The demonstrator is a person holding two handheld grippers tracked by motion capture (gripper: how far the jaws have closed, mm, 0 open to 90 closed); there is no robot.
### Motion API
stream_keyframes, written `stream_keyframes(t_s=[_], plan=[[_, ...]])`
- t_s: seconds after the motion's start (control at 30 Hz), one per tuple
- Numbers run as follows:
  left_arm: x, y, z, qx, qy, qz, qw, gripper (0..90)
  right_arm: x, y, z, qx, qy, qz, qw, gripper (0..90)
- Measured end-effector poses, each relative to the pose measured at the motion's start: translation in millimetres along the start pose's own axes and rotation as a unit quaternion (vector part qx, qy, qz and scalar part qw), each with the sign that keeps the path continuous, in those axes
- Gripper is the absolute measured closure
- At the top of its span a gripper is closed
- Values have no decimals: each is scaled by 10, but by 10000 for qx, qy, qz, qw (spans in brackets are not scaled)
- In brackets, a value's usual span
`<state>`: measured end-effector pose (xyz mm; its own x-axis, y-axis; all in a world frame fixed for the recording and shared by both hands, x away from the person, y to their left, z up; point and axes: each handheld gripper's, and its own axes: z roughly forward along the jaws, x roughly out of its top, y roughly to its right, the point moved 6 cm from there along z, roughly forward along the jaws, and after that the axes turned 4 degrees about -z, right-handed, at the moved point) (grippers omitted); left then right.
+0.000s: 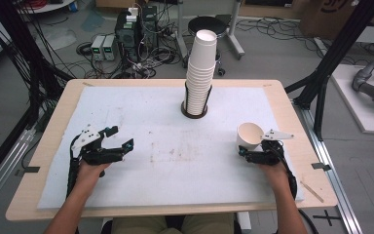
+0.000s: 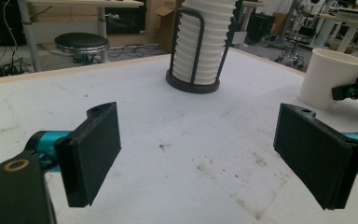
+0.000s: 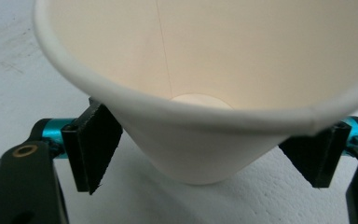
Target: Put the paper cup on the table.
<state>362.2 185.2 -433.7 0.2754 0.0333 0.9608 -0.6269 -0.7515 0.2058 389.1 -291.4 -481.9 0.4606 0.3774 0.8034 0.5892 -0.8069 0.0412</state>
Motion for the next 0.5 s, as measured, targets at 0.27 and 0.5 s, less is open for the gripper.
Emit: stream_keyframes(t_s=[0.27,0.5], plan=[[0,-12,-4,-44,-12,-51,10000,147,-53,-26,-138,17,-66,48,10000,188],[10,-29,-29,-53,4,-123,9999,147,-86,-138,-493,-20,227,22,9997,188]])
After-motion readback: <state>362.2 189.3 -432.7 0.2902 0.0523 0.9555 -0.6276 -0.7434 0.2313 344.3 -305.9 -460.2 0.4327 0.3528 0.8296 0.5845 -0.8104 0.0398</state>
